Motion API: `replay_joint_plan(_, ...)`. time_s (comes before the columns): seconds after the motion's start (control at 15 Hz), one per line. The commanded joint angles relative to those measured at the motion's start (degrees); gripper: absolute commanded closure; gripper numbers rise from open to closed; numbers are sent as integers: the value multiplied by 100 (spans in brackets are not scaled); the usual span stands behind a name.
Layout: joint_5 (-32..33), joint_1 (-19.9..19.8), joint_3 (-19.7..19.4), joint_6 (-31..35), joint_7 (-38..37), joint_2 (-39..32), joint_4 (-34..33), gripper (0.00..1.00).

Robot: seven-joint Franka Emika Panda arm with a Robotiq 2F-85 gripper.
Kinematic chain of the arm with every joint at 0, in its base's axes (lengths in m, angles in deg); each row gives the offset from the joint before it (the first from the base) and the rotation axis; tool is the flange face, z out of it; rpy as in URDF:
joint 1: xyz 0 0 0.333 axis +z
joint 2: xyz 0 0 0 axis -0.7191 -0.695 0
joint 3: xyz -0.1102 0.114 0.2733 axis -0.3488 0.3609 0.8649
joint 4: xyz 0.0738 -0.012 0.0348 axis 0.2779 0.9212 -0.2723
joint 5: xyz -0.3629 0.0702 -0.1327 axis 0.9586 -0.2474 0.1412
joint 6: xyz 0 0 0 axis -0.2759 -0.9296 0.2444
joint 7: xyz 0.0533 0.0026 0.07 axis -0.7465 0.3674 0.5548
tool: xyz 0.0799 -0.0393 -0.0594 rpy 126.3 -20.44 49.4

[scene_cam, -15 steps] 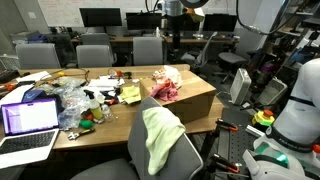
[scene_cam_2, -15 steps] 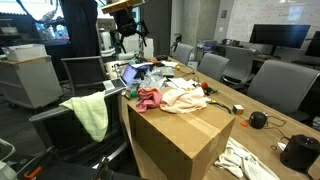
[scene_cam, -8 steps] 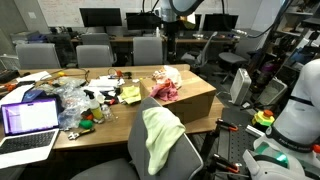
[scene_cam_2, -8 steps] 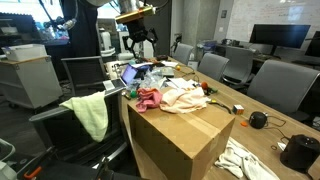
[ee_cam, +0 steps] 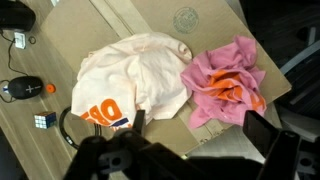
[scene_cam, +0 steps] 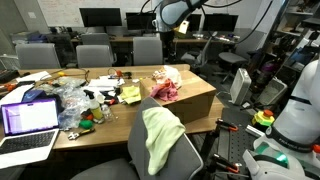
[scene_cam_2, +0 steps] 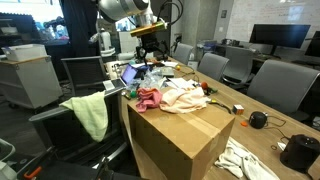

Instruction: Put the green towel, the pink shirt and the peach shirt on the backrest of the chair respectively

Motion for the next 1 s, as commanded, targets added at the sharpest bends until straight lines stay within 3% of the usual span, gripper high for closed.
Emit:
replay_joint_plan(0.0, -256, -22, 68, 23, 58, -464, -545, 0)
replay_joint_plan(0.6, -2048, -362, 491, -214, 1170, -1178, -1063, 0)
replay_joint_plan(0.93, -2153, -436, 472, -372, 1149, -1404, -1060, 0)
